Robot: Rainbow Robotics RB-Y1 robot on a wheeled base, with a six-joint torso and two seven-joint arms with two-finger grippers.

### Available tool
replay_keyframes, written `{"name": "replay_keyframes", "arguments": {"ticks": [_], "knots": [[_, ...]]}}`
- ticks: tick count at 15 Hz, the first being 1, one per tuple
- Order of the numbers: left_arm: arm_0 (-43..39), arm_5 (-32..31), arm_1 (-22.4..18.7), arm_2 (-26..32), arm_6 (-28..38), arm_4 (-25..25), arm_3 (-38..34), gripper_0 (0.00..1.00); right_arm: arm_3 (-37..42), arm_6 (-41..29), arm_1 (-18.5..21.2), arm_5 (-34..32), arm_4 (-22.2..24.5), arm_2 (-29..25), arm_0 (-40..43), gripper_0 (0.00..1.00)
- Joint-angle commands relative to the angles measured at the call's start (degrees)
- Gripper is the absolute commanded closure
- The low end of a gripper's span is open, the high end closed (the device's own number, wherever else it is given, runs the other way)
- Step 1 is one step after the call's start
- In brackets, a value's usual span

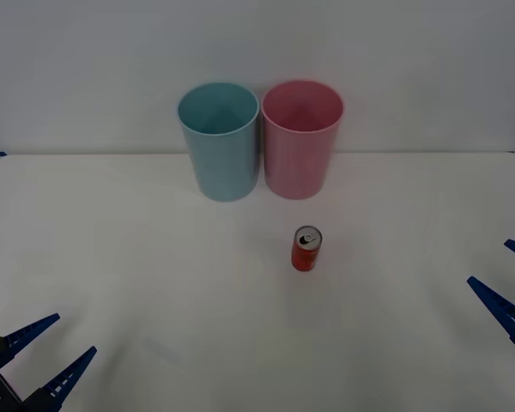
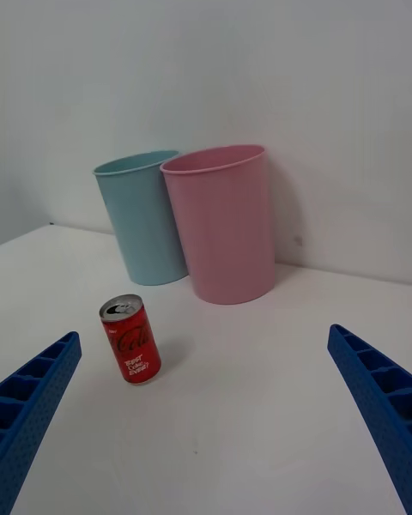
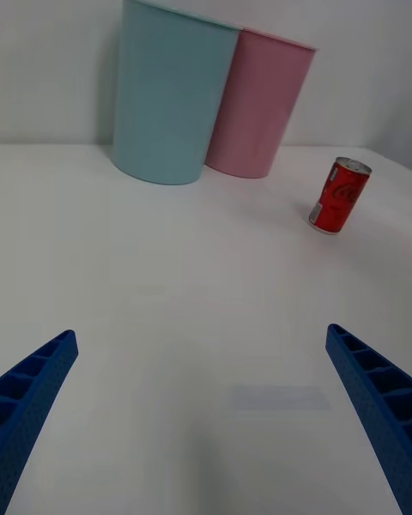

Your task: Grasp the object on the table and drop it into the matching bin: aluminum can to the light blue bin, PET bottle to the pink bin.

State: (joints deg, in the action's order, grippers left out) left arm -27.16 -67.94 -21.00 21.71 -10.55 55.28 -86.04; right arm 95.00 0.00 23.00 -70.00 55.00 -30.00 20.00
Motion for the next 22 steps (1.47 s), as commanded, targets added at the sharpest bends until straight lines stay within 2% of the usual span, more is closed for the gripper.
{"name": "replay_keyframes", "arguments": {"ticks": [1, 12, 19, 22], "knots": [[0.0, 0.0, 0.0, 0.0, 0.0, 0.0, 0.0, 0.0, 0.0, 0.0, 0.0, 0.0, 0.0, 0.0, 0.0, 0.0], [0.0, 0.0, 0.0, 0.0, 0.0, 0.0, 0.0, 0.0, 1.2, -0.3, 0.4, 0.2, 0.8, 2.2, -0.2, 0.0], [0.0, 0.0, 0.0, 0.0, 0.0, 0.0, 0.0, 0.0, -2.7, 1.9, 0.3, 1.8, 3.1, 9.1, -1.5, 0.0], [0.0, 0.0, 0.0, 0.0, 0.0, 0.0, 0.0, 0.0, -2.8, 3.4, 0.3, 4.4, 3.2, 12.6, -1.5, 0.0]]}}
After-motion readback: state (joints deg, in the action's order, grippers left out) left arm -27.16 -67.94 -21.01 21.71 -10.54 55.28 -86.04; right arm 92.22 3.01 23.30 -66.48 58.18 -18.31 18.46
